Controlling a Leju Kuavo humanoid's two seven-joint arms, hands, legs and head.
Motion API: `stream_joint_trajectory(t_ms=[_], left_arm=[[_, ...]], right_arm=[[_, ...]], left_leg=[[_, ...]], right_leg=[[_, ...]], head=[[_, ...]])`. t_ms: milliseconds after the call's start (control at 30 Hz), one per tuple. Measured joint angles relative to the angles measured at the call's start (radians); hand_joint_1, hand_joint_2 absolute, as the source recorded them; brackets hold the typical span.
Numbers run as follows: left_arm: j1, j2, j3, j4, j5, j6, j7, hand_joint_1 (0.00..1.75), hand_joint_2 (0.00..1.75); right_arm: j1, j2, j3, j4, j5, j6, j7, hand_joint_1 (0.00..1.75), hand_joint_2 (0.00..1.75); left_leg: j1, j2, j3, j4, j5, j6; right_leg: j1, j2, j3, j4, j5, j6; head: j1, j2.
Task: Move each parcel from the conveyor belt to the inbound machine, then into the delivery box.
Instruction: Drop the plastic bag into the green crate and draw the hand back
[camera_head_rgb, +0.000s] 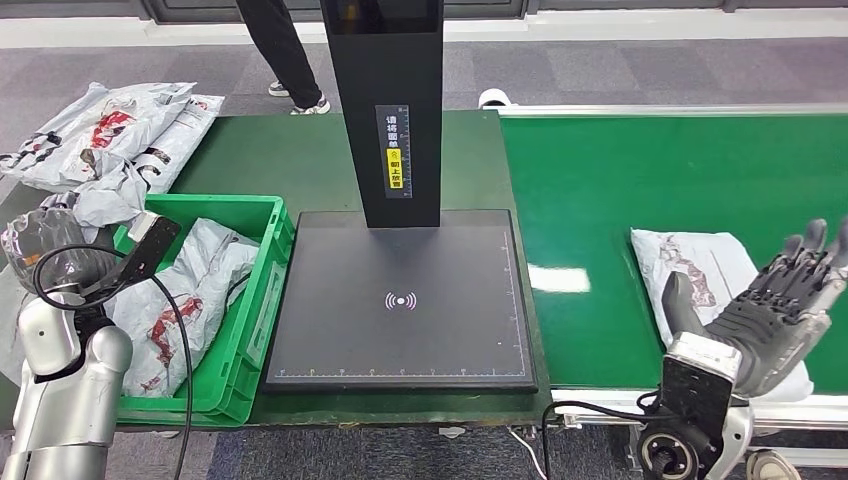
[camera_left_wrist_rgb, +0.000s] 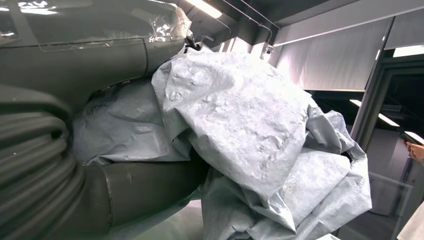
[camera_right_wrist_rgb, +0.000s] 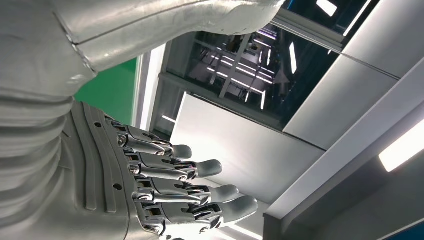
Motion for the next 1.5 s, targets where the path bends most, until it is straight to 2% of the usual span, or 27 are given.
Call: stream_joint_trajectory(t_ms=[100,233,300,367,400,567,733,933,1067,1133,1200,1267,1333,1500], left_arm=[[0.000,0.000,0.000,0.000,0.000,0.000,0.000,1.75,1.75],[-0.001,0.000,0.000,0.001,0.012,-0.014,-0.010,0.00,1.75],[-0.035,-0.004,-0.012,0.037,0.065,-0.105,-0.043,0.00,1.75],[-0.111,-0.009,-0.049,0.130,0.126,-0.221,-0.064,0.00,1.75],[-0.150,-0.011,-0.072,0.179,0.143,-0.247,-0.063,0.00,1.75],[-0.248,-0.017,-0.159,0.327,0.195,-0.246,-0.060,0.00,1.75],[-0.283,-0.016,-0.212,0.378,0.238,-0.249,-0.045,0.00,1.75],[-0.308,-0.019,-0.254,0.408,0.265,-0.244,-0.033,0.00,1.75],[-0.313,-0.031,-0.259,0.403,0.331,-0.200,-0.048,0.00,1.75],[-0.309,-0.044,-0.259,0.383,0.412,-0.191,-0.083,0.00,1.75],[-0.296,-0.063,-0.252,0.344,0.570,-0.234,-0.151,0.00,1.75],[-0.268,-0.085,-0.243,0.275,0.783,-0.315,-0.226,0.00,1.75],[-0.236,-0.105,-0.240,0.197,0.923,-0.366,-0.262,0.00,1.75],[-0.201,-0.123,-0.240,0.098,0.979,-0.376,-0.263,0.00,1.75]], right_arm=[[0.000,0.000,0.000,0.000,0.000,0.000,0.000,0.00,1.75],[0.000,0.000,0.000,0.000,0.011,0.007,0.013,0.00,1.75],[-0.009,-0.004,0.000,0.017,0.051,0.019,0.064,0.00,1.75],[-0.034,-0.013,-0.002,0.067,0.074,0.018,0.098,0.00,1.75],[-0.047,-0.018,-0.003,0.095,0.070,0.013,0.094,0.00,1.75],[-0.070,-0.030,-0.005,0.169,0.072,0.007,0.095,0.00,1.75],[-0.087,-0.038,-0.039,0.219,0.196,0.005,0.175,0.00,1.75],[-0.103,-0.039,-0.138,0.302,0.313,0.000,0.235,0.00,1.75],[-0.103,-0.039,-0.180,0.336,0.377,0.000,0.270,0.00,1.75],[-0.102,-0.039,-0.193,0.347,0.392,0.000,0.281,0.00,1.75],[-0.099,-0.039,-0.205,0.355,0.405,0.003,0.293,0.00,1.75],[-0.094,-0.039,-0.215,0.361,0.424,0.012,0.307,0.00,1.75],[-0.089,-0.039,-0.221,0.368,0.437,0.020,0.317,0.00,1.75],[-0.084,-0.039,-0.223,0.379,0.443,0.022,0.322,0.00,1.75]], left_leg=[[0.000,0.000,0.000,0.000,0.000,0.000],[0.000,0.000,0.000,0.000,0.000,0.000],[0.000,-0.001,0.000,0.000,0.000,0.000],[0.000,-0.004,-0.001,0.001,0.002,0.001],[0.000,-0.005,-0.001,0.001,0.003,0.001],[0.000,0.000,-0.002,0.001,0.005,0.000],[0.000,0.000,-0.002,0.001,0.005,0.000],[0.000,0.000,-0.003,0.001,0.005,0.000],[0.000,0.000,-0.003,0.001,0.005,0.000],[0.000,0.000,-0.003,0.001,0.005,0.000],[0.000,-0.001,-0.003,0.001,0.005,0.000],[0.000,-0.001,-0.003,0.001,0.004,0.000],[0.000,0.000,-0.004,0.001,0.004,0.001],[0.000,0.000,-0.004,0.001,0.004,0.001]], right_leg=[[0.000,0.000,0.000,0.000,0.000,0.000],[0.000,0.000,-0.001,0.000,0.000,0.000],[0.000,-0.001,-0.001,0.000,0.000,0.000],[0.000,-0.005,-0.001,-0.001,0.001,0.000],[0.000,-0.006,0.000,0.000,0.002,0.001],[0.000,-0.001,-0.002,0.000,0.006,0.000],[-0.001,0.000,-0.003,0.000,0.006,0.000],[0.000,-0.001,-0.003,0.000,0.006,0.000],[-0.001,-0.001,-0.003,0.000,0.006,0.000],[-0.001,-0.001,-0.003,0.000,0.006,0.000],[-0.001,-0.002,-0.003,0.000,0.006,0.000],[-0.001,-0.002,-0.003,0.000,0.006,0.000],[-0.001,-0.001,-0.004,0.000,0.006,0.000],[-0.001,-0.002,-0.004,0.000,0.006,0.000]], head=[[0.000,0.000],[0.000,0.000],[0.000,0.000],[0.000,0.000],[0.000,0.000],[0.000,0.000],[0.000,0.000],[0.000,0.000],[0.000,0.000],[0.000,0.000],[0.000,0.000],[0.000,0.000],[0.000,0.000],[0.000,0.000]])
